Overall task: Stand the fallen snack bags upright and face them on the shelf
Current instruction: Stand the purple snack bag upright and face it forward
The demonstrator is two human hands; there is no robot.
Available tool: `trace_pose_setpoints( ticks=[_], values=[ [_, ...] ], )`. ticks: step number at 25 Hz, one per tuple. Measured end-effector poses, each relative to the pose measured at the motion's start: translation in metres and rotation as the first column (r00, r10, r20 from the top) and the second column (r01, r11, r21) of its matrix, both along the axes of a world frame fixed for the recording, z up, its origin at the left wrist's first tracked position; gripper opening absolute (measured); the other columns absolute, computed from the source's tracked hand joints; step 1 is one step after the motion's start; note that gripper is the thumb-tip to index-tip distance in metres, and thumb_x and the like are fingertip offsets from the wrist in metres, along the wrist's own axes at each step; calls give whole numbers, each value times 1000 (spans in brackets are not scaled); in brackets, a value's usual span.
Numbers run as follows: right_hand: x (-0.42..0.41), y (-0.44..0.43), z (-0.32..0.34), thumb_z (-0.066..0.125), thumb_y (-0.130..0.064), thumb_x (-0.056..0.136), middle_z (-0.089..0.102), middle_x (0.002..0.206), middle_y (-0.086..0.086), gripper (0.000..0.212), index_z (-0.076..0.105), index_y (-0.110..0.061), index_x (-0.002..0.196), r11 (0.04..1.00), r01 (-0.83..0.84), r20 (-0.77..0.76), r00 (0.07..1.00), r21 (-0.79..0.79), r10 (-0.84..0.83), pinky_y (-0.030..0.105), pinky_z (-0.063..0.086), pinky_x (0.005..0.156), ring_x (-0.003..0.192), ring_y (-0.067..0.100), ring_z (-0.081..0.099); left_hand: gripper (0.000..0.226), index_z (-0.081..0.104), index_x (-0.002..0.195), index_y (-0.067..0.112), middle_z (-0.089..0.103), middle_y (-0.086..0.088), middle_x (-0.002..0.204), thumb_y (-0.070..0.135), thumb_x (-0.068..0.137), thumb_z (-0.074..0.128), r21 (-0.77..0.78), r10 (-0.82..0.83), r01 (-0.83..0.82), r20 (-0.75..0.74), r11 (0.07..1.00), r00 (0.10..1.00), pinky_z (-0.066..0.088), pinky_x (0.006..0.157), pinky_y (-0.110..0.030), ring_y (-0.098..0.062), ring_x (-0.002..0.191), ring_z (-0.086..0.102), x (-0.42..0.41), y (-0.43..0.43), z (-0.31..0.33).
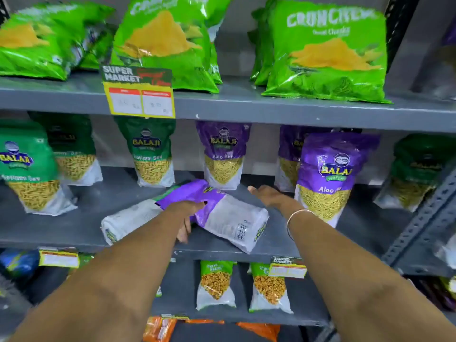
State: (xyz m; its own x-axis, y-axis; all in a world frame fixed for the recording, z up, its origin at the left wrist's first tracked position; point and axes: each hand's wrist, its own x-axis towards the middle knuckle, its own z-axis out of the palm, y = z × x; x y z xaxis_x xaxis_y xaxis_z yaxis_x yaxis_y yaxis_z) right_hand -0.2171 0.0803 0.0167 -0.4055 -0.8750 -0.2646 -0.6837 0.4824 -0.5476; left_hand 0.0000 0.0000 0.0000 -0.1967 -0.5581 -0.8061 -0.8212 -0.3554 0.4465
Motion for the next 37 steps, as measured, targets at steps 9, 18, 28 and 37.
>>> trace_pose_setpoints(
  ticks=[9, 18, 28, 37],
  values=[
    [-20, -30, -30, 66, -52, 75, 67, 103, 6, 63, 57, -6, 116, 969, -97, 305, 952, 229, 24, 31, 48, 89, 112, 26, 61, 72, 26, 145, 2, 31, -24, 151, 29, 87, 59, 371, 382, -241, -376, 897, 844, 27, 114, -51, -38, 139, 34, -10, -2, -10],
    [-3, -10, 7, 73, -26, 77, 64, 80, 5, 31, 66, 1, 90, 954, -93, 380, 925, 285, -23, 45, 44, 102, 87, 22, 58, 18, 53, 89, 0, 63, -16, 79, 6, 81, 67, 212, 357, -289, -467, 934, 809, 38, 106, -54, -31, 83, 60, -10, -6, 0],
    [10, -8, -2, 82, -2, 61, 68, 107, 13, 53, 61, -5, 110, 988, 28, 378, 925, -152, 32, 32, 59, 64, 91, 27, 67, 55, 67, 103, 2, 70, -20, 111, 6, 51, 86, -409, -9, -328, -637, 851, 770, 55, 84, -45, -31, 102, 66, -24, -30, 18],
    [5, -26, -64, 87, -8, 42, 65, 118, 21, 81, 53, -6, 116, 883, 305, 463, 879, -357, -116, 53, 49, 96, 111, 37, 62, 58, 61, 110, 0, 67, -11, 108, 4, 57, 84, -577, -154, -239, -548, 781, 822, 50, 87, -30, -22, 98, 61, -38, -48, 2]
  ],
)
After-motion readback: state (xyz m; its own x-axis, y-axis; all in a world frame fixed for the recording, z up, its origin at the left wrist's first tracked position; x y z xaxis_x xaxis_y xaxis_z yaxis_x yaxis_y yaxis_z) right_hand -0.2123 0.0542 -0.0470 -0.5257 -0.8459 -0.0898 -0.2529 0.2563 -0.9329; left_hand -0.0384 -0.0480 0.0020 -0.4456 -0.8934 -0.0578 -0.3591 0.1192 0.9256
